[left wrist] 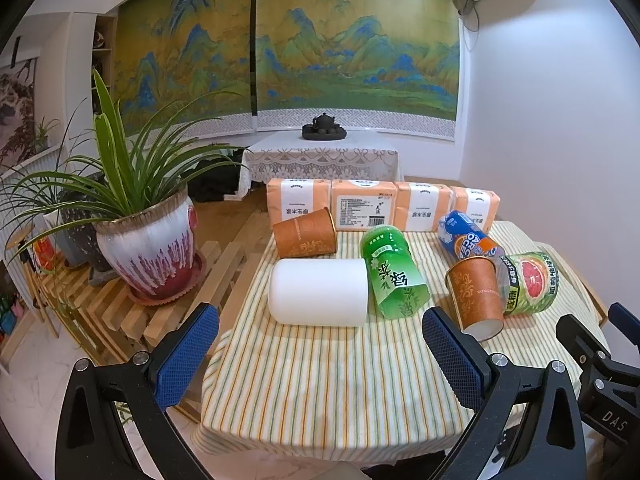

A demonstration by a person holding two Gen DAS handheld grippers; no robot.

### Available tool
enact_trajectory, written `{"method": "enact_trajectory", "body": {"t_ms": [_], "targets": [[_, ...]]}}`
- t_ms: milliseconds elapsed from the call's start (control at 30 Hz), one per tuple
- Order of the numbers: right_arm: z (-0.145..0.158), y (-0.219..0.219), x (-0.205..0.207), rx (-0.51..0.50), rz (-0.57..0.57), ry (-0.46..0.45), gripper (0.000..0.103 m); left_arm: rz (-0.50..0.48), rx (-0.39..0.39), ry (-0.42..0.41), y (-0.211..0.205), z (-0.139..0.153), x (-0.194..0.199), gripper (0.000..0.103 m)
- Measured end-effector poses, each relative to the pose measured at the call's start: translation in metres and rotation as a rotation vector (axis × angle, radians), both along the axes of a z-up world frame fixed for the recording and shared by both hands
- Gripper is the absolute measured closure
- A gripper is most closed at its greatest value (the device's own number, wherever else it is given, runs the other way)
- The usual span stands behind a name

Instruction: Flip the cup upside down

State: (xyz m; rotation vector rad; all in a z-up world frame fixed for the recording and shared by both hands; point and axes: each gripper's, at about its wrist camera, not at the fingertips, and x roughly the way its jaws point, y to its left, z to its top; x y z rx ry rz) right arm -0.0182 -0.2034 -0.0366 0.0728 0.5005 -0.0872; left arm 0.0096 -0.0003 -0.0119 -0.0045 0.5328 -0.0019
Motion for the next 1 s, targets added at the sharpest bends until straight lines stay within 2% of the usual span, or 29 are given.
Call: {"method": "enact_trajectory", "body": {"t_ms": [1000], "targets": [[-0.005,-0.005,0.004,0.018,-0.004,0.027,0.000,0.003,0.007,0.034,-0.003,-0.011,0.012,0.000]]}}
